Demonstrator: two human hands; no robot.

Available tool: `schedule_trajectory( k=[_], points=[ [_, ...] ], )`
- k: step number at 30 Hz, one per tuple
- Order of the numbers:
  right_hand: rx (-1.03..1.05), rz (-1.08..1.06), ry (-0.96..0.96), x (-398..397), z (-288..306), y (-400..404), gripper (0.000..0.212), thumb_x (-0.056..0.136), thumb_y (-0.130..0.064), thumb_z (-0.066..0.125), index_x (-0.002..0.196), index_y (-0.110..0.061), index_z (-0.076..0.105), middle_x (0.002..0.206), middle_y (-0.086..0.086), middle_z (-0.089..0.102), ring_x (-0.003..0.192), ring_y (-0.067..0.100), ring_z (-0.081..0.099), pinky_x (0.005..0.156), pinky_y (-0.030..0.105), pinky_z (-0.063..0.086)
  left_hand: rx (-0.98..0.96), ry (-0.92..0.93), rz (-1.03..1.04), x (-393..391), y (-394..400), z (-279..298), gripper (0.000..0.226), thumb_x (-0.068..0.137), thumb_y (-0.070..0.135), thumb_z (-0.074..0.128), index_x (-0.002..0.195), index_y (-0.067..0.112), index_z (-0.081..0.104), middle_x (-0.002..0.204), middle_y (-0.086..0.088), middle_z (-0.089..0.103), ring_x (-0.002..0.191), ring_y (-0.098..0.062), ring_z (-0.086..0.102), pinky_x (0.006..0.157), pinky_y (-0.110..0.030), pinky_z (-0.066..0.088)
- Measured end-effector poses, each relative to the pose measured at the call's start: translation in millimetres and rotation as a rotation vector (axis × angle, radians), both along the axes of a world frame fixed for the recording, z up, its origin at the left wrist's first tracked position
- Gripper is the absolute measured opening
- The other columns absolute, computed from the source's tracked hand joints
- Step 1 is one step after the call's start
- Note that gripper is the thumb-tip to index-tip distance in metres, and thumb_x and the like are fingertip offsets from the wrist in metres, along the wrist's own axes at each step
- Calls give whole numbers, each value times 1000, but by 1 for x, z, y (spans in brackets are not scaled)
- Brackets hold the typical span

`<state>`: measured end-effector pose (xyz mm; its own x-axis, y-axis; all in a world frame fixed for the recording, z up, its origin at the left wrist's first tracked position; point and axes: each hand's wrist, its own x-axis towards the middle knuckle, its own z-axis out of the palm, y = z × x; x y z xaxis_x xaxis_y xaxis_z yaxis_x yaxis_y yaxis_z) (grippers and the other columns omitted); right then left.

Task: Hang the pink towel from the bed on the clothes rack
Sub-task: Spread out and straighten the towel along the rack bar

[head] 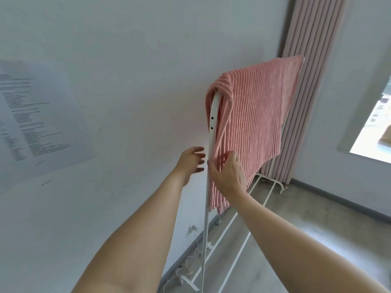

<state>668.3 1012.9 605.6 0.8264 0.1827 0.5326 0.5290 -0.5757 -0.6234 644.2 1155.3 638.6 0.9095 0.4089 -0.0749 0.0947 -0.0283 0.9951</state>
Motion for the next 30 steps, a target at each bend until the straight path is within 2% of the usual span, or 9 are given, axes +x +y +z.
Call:
schedule_trajectory(
  k=[3, 6, 10, 14, 17, 20, 24, 27, 30],
  points=[
    [-60, -39, 58, -1, -17, 5, 20, 95, -32, 53, 83, -17, 48, 75, -5, 49, 59, 13, 48, 48, 20, 29, 25, 81, -190, -8, 14, -31, 47, 95, 2, 56, 136, 23, 58, 134, -6, 57, 119, -22, 60, 91, -38, 58],
    [-13, -84, 41, -2, -26, 11, 28, 99, -24, 46, 73, -15, 46, 67, -5, 49, 55, 14, 46, 48, 23, 26, -5, 20, -319, 0, 11, -39, 47, 96, 8, 59, 141, 23, 55, 136, -4, 60, 120, -23, 61, 86, -36, 58],
    [13, -201, 115, -2, -36, 4, 20, 98, -20, 46, 79, -14, 50, 72, -4, 51, 60, 12, 46, 51, 24, 29, -75, -53, -377, 12, -7, -42, 46, 86, 2, 45, 120, 21, 70, 109, 0, 74, 95, -22, 69, 76, -32, 58],
    [-30, -186, 206, 3, -45, 2, 19, 96, -17, 47, 79, -12, 55, 80, 1, 55, 70, 17, 49, 58, 28, 32, -132, -66, -358, 17, -9, -59, 39, 79, 9, 50, 105, 23, 74, 85, -1, 69, 76, -17, 61, 68, -29, 50],
    [-12, -138, 302, 6, -46, 6, 13, 88, -13, 51, 81, -9, 60, 82, 3, 61, 73, 20, 56, 54, 25, 35, -313, -58, -365, 20, 0, -73, 33, 94, 34, 49, 111, 21, 75, 92, -6, 71, 82, -22, 64, 74, -35, 52],
    [21, -23, 461, 11, -47, 8, 16, 87, -12, 51, 93, -11, 66, 81, 3, 69, 75, 23, 67, 61, 28, 50, -358, 10, -306, 20, 6, -79, 43, 97, 51, 44, 107, 25, 77, 96, -6, 73, 79, -19, 68, 64, -29, 54],
    [114, 89, 630, 13, -55, 8, 21, 87, -2, 52, 93, -10, 71, 74, 9, 74, 71, 26, 73, 74, 37, 61, -212, 53, -392, 19, 7, -81, 31, 88, 39, 61, 110, 22, 75, 102, -5, 75, 86, -20, 70, 67, -29, 56],
    [188, 83, 606, 10, -57, 10, 22, 85, -2, 53, 86, -12, 73, 74, 4, 74, 72, 20, 72, 70, 31, 59, -201, 29, -364, 21, 13, -82, 25, 90, 31, 67, 114, 24, 73, 103, -6, 76, 86, -21, 73, 68, -29, 58],
    [288, 71, 600, 6, -54, 13, 23, 78, -3, 53, 77, -15, 72, 70, -1, 72, 69, 13, 69, 59, 21, 50, -71, 30, -295, 24, 12, -87, 20, 90, 12, 65, 109, 11, 72, 96, -12, 76, 84, -28, 73, 78, -40, 63]
  ],
)
